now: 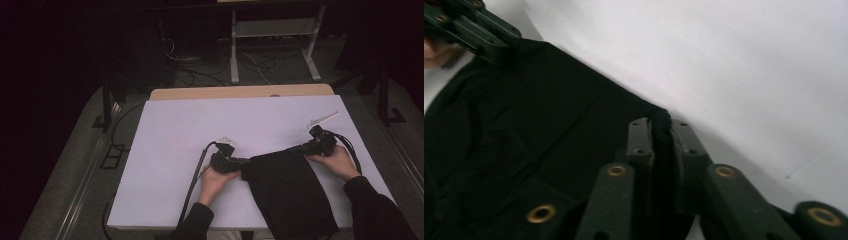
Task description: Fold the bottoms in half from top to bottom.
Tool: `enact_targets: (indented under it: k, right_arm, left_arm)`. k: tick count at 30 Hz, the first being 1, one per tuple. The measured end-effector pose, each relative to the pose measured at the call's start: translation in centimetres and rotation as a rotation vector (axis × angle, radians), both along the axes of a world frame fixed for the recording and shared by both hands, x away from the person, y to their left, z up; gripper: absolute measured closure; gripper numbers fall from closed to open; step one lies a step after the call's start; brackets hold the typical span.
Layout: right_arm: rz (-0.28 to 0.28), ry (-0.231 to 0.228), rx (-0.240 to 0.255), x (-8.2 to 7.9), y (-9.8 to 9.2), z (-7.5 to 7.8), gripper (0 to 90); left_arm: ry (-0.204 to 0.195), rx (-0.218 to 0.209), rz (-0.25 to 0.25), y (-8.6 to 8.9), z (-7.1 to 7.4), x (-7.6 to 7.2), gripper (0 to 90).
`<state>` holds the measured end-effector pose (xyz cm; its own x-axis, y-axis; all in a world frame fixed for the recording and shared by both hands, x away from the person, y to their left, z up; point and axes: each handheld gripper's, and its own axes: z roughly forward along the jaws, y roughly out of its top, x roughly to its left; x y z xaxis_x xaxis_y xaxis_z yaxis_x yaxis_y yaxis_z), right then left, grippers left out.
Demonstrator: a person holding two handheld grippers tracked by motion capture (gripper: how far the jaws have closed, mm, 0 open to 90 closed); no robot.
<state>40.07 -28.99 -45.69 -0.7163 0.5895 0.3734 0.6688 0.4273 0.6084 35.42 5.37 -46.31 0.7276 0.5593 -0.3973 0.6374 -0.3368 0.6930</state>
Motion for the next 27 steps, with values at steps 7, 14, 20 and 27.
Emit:
enact_targets:
  k: [7, 14, 20, 27]
  right_arm:
    - [-0.005, 0.026, 0.023, -0.1, -0.2, 0.0, 83.0]
    - [-0.043, 0.032, 0.082, -0.3, -0.4, 1.0, 83.2]
    - [-0.049, 0.017, 0.07, -0.7, 0.4, 1.9, 83.6]
    - [-0.049, -0.023, 0.066, -0.8, 1.2, 3.1, 83.7]
  left_arm:
    - [-0.034, 0.024, -0.01, -0.2, 0.3, -0.1, 83.4]
    - [-0.103, 0.043, -0.012, -0.2, 2.0, -0.7, 84.6]
    - [-0.133, 0.065, -0.011, 0.1, 3.2, -1.0, 84.8]
    - [-0.174, 0.078, 0.003, 1.1, 5.1, -0.9, 84.9]
